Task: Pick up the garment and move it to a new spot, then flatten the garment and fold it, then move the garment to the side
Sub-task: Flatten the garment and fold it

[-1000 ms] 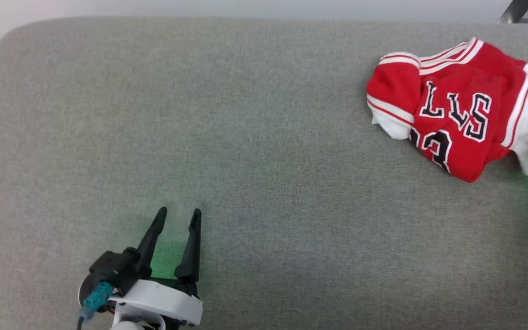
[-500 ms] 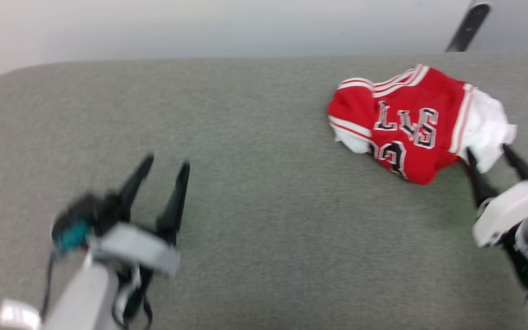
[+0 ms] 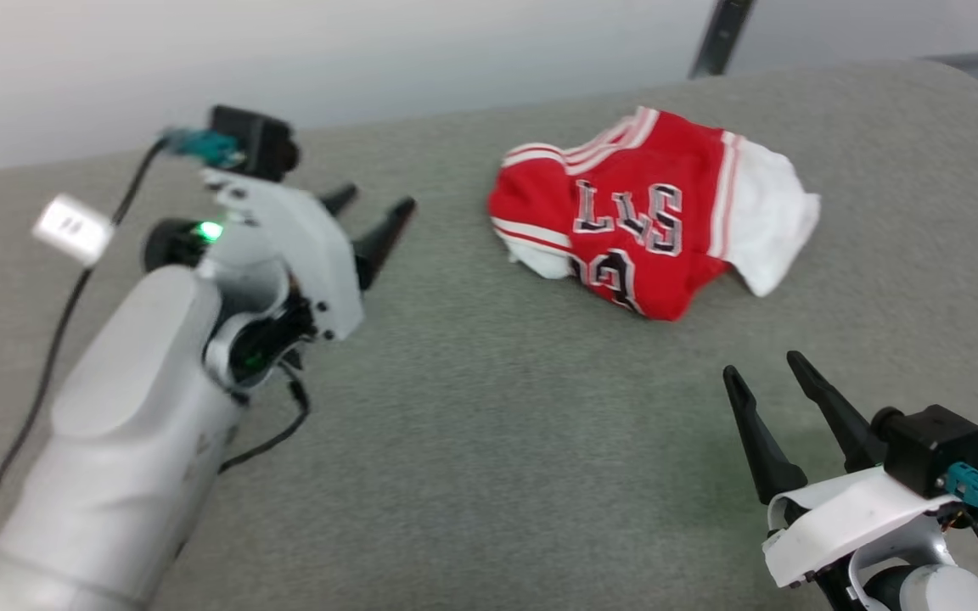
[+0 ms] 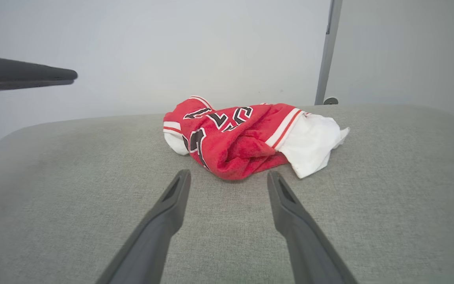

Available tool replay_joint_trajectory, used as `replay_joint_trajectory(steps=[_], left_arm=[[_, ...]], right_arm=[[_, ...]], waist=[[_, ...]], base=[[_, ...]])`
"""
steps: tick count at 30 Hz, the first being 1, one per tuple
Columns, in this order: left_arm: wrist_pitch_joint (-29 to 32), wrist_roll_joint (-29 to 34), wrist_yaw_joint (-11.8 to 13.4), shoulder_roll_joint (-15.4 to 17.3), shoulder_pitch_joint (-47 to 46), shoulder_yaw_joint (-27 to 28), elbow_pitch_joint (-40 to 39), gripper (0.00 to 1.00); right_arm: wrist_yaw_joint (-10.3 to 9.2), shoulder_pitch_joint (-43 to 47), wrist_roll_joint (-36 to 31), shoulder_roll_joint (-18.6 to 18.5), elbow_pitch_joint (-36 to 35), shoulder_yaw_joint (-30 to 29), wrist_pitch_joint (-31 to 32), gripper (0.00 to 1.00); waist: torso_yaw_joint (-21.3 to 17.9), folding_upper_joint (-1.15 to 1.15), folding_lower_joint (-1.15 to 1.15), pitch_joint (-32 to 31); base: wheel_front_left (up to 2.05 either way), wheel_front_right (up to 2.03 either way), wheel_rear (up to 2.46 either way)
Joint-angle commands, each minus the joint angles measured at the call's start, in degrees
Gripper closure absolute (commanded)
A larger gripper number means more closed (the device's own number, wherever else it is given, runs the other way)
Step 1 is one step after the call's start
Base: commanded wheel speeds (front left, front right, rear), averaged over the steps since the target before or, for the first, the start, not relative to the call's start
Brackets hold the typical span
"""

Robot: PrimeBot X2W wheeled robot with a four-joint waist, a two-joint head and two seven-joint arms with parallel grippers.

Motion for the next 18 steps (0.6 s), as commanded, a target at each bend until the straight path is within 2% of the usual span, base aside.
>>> replay_joint_trajectory(steps=[1,3,8,18], left_arm=[[5.3,-3.7,-0.1,-0.9,-2.7,-1.5,3.4,0.00],[10.2,-6.6,-0.1,-1.3,-4.9,-3.5,6.1,0.00],[16.2,-10.9,-0.1,-1.5,-8.5,-5.6,10.3,0.00],[16.9,-16.4,-0.1,-1.5,-15.7,-5.6,18.8,0.00]], right_arm=[[-0.08,0.9,-0.9,0.5,-1.3,-0.4,0.2,0.00],[-0.08,0.9,-2.1,0.8,-2.6,-0.5,0.3,0.00],[-0.08,0.4,-2.7,1.9,-4.6,0.1,0.3,0.00],[-0.08,-1.7,-2.5,3.6,-4.9,2.1,-0.9,0.00]], waist=[[-3.7,0.00,0.00,2.5],[-5.0,0.00,0.00,3.6],[-7.6,0.00,0.00,6.1],[-12.8,0.00,0.00,11.5]], base=[[0.00,0.00,0.00],[0.00,0.00,0.00],[0.00,0.00,0.00],[0.00,0.00,0.00]])
